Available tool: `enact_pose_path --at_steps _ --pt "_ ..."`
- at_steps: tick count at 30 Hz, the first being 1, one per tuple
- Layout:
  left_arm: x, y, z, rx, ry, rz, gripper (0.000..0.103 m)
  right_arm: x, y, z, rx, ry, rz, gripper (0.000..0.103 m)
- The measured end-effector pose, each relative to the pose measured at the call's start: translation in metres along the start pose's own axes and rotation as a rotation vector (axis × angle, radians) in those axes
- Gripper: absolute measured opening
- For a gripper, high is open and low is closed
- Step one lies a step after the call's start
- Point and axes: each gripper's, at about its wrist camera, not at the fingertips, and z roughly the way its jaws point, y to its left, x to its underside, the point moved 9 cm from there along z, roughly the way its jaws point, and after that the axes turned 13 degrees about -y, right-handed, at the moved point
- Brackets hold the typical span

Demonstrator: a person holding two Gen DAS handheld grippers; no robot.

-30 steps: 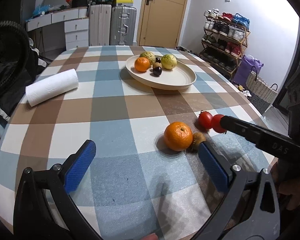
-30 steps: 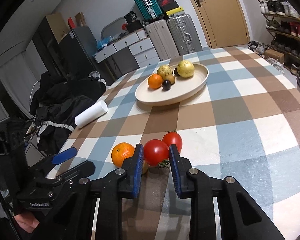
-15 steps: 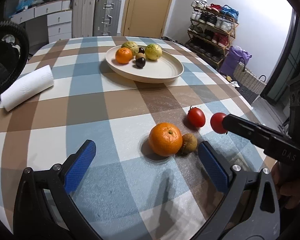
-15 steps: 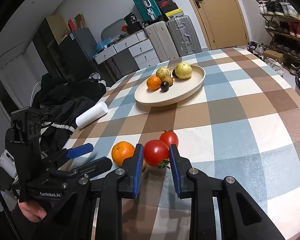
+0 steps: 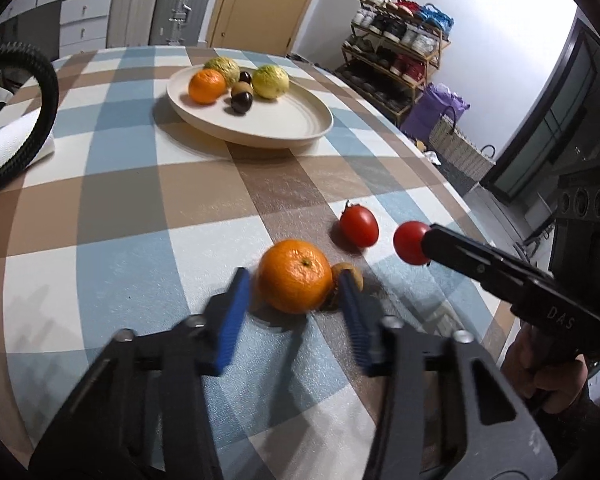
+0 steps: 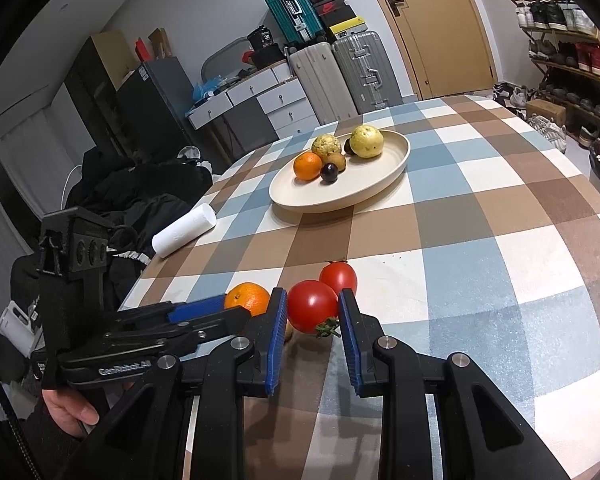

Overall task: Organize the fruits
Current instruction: 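Close the left tool on the orange while the right tool holds the tomato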

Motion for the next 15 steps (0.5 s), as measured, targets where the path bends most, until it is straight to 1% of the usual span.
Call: enact_pose_path --at_steps 6,15 --pt "-0.0024 -0.0001 -0.0038 0.027 -0.017 -0.016 0.033 0.0007 0.0025 0.0008 0.001 0.005 -0.010 0.027" --pt "-0.0087 0.0021 -0.0105 0.044 -0.042 -0.028 0.032 -0.0033 0.0031 0.0068 -0.002 0.005 -0.014 0.027"
